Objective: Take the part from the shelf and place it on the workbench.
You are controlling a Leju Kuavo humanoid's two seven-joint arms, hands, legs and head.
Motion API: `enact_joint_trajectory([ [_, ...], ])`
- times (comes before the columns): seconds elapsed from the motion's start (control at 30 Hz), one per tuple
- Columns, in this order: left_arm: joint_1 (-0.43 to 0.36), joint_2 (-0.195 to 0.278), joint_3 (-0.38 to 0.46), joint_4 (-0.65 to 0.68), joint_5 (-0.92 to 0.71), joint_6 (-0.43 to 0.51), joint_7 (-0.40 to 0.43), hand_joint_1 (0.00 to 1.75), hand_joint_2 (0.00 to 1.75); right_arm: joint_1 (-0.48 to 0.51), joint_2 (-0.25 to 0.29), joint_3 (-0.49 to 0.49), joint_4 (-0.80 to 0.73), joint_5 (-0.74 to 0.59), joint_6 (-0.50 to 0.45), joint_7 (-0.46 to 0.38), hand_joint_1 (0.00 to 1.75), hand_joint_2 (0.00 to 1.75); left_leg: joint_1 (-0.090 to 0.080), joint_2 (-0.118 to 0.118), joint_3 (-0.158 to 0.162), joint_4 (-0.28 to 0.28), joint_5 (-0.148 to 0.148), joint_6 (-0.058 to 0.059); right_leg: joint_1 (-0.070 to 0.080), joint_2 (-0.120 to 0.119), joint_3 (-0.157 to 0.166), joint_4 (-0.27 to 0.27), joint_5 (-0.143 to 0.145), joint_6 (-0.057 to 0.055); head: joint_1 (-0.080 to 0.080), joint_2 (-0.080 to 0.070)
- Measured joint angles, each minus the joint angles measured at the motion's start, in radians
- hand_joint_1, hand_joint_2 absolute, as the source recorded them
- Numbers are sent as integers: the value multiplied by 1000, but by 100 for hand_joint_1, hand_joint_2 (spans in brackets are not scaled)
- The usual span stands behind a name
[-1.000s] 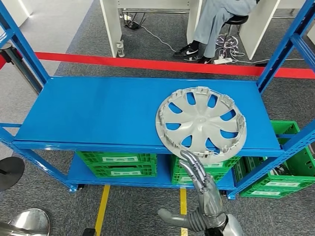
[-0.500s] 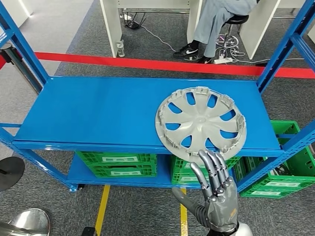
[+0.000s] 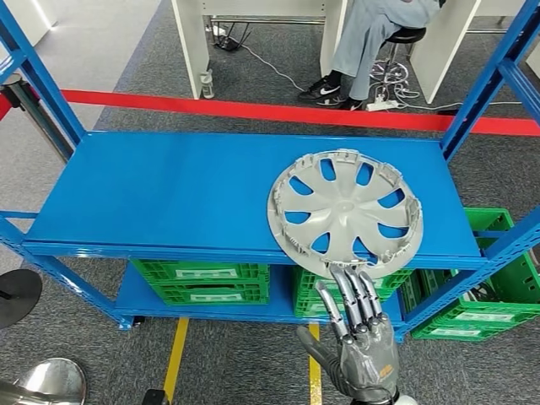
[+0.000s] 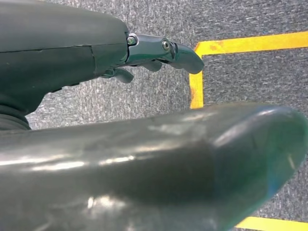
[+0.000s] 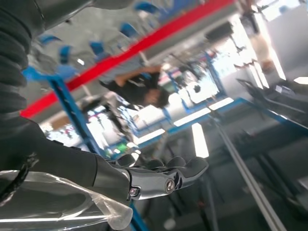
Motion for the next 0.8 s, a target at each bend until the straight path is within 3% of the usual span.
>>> enact_joint_trajectory([
  [0.2, -3, 3, -2, 0, -23, -33, -6, 0, 0, -49, -73, 92, 107, 50, 0, 209, 0, 175, 0, 0, 0, 0, 0, 0, 0, 0, 0, 0, 0, 0, 0, 0],
  [0.37, -4, 9, -7, 0, -36, -42, -8, 0, 0, -94, -106, 142, 220, 85, 0, 297, 0, 175, 0, 0, 0, 0, 0, 0, 0, 0, 0, 0, 0, 0, 0, 0],
  [0.6, -5, 11, -20, 0, -46, -45, -6, 0, 0, -151, -113, 165, 329, 102, 0, 331, 0, 175, 0, 0, 0, 0, 0, 0, 0, 0, 0, 0, 0, 0, 0, 0],
  [0.8, -6, 11, -25, 0, -57, -46, -8, 0, 0, -219, -115, 164, 412, 100, 0, 310, 0, 175, 0, 0, 0, 0, 0, 0, 0, 0, 0, 0, 0, 0, 0, 0],
])
